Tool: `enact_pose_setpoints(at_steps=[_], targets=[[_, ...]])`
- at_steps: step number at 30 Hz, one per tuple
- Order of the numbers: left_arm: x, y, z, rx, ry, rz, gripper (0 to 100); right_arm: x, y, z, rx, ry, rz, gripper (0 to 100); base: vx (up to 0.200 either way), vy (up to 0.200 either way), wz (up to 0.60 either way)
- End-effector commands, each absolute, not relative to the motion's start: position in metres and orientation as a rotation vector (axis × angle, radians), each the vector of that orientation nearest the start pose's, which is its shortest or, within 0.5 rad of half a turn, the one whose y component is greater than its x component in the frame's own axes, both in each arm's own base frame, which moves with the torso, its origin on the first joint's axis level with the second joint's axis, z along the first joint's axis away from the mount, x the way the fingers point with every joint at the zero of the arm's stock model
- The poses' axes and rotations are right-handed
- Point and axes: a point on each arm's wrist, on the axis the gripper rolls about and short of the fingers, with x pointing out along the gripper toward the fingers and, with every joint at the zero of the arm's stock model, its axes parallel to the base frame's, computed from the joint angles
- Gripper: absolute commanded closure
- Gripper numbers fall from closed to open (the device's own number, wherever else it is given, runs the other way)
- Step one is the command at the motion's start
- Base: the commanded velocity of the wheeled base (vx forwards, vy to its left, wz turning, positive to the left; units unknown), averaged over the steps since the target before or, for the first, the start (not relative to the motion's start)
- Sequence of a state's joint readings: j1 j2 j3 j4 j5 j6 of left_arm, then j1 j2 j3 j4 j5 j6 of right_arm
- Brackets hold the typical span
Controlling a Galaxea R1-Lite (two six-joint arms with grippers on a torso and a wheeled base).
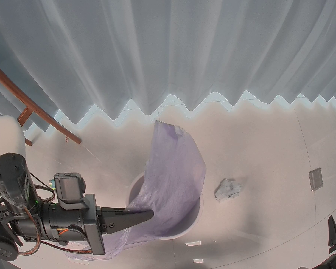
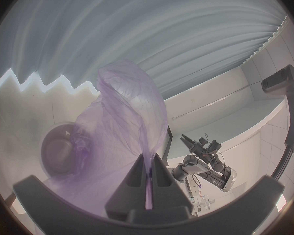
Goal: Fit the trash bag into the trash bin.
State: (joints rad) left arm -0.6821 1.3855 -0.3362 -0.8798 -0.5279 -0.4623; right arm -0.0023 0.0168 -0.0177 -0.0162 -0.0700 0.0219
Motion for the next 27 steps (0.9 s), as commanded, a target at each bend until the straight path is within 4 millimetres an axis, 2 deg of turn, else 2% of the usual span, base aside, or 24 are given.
enact_pose_setpoints(at_steps=[1, 5, 8, 10, 12, 15, 16, 17, 20, 24, 27], targets=[[0.144, -0.132, 0.155, -0.388, 0.475, -1.137, 100, -0.025, -0.001, 0.102, 0.000, -0.247, -0.047, 0, 0.000, 0.000, 0.00], [0.144, -0.132, 0.155, -0.391, 0.460, -1.139, 100, -0.023, -0.002, 0.124, -0.002, -0.278, 0.041, 0, 0.000, 0.000, 0.00], [0.145, -0.130, 0.155, -0.391, 0.455, -1.128, 100, -0.012, -0.003, 0.153, 0.092, -0.172, 0.155, 0, 0.000, 0.000, 0.00], [0.145, -0.129, 0.157, -0.391, 0.442, -1.127, 100, -0.003, -0.001, 0.169, 0.169, -0.098, 0.172, 0, 0.000, 0.000, 0.00], [0.144, -0.125, 0.158, -0.395, 0.427, -1.122, 100, 0.016, 0.002, 0.193, 0.311, 0.006, 0.170, 0, 0.000, 0.000, 0.00], [0.142, -0.124, 0.159, -0.395, 0.413, -1.124, 100, 0.038, 0.007, 0.214, 0.435, 0.102, 0.150, 0, 0.000, 0.000, 0.00], [0.142, -0.124, 0.159, -0.395, 0.413, -1.124, 100, 0.038, 0.007, 0.214, 0.435, 0.102, 0.150, 0, 0.000, 0.000, 0.00], [0.142, -0.123, 0.158, -0.396, 0.418, -1.122, 100, 0.058, 0.011, 0.228, 0.468, 0.156, 0.138, 0, 0.000, 0.000, 0.00], [0.143, -0.124, 0.157, -0.396, 0.425, -1.120, 100, 0.074, 0.014, 0.225, 0.457, 0.222, 0.130, 0, 0.000, 0.000, 0.00], [0.143, -0.124, 0.157, -0.394, 0.424, -1.121, 100, 0.079, 0.016, 0.222, 0.449, 0.255, 0.144, 0, 0.000, 0.000, 0.00], [0.134, -0.117, 0.155, -0.393, 0.420, -1.123, 100, 0.099, 0.020, 0.218, 0.399, 0.324, 0.157, 0, 0.000, 0.000, 0.00]])
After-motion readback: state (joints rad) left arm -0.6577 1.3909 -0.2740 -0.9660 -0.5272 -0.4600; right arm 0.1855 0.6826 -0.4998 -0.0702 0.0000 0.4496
